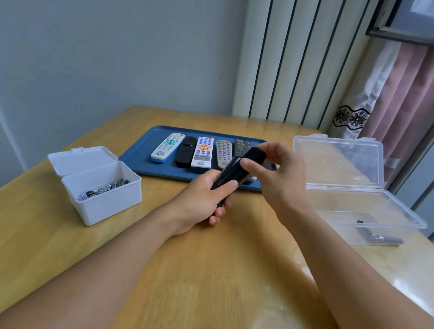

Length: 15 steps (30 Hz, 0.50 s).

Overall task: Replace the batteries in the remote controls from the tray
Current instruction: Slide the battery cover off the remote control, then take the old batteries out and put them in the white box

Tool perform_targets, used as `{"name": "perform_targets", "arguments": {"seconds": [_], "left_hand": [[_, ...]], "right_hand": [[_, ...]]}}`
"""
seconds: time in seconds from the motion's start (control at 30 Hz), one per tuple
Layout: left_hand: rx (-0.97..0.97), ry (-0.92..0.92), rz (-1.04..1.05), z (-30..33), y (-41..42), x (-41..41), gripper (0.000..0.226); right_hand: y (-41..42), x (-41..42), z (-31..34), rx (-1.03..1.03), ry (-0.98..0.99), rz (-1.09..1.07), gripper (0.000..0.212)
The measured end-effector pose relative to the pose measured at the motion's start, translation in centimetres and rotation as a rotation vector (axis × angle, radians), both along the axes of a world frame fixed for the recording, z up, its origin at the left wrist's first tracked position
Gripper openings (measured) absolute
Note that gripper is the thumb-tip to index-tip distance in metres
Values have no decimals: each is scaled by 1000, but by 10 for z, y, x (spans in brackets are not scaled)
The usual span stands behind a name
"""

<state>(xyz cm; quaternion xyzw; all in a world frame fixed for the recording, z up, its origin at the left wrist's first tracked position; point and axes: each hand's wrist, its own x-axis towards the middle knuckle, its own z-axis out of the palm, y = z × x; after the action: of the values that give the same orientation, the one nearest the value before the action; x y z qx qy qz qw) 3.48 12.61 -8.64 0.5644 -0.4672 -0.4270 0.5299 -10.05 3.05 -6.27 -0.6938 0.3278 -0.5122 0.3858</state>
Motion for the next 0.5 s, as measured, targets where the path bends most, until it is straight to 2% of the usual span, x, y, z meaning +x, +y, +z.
{"name": "perform_targets", "arguments": {"seconds": [0.13, 0.2, 0.3, 0.37, 0.5], "left_hand": [[4, 70, 84, 3, 2, 5, 33], [8, 133, 107, 5, 3, 4, 34], [8, 212, 121, 7, 4, 0, 33], [15, 236, 133, 8, 5, 1, 29], [19, 244, 135, 9, 6, -2, 25]], "right_hand": [[2, -11, 27, 143, -92, 140, 14], [1, -15, 32, 248, 36, 164, 16], [0, -22, 35, 265, 267, 136, 13], [3, -27, 37, 309, 422, 267, 9], [8, -29, 34, 312, 670, 449, 18]]}}
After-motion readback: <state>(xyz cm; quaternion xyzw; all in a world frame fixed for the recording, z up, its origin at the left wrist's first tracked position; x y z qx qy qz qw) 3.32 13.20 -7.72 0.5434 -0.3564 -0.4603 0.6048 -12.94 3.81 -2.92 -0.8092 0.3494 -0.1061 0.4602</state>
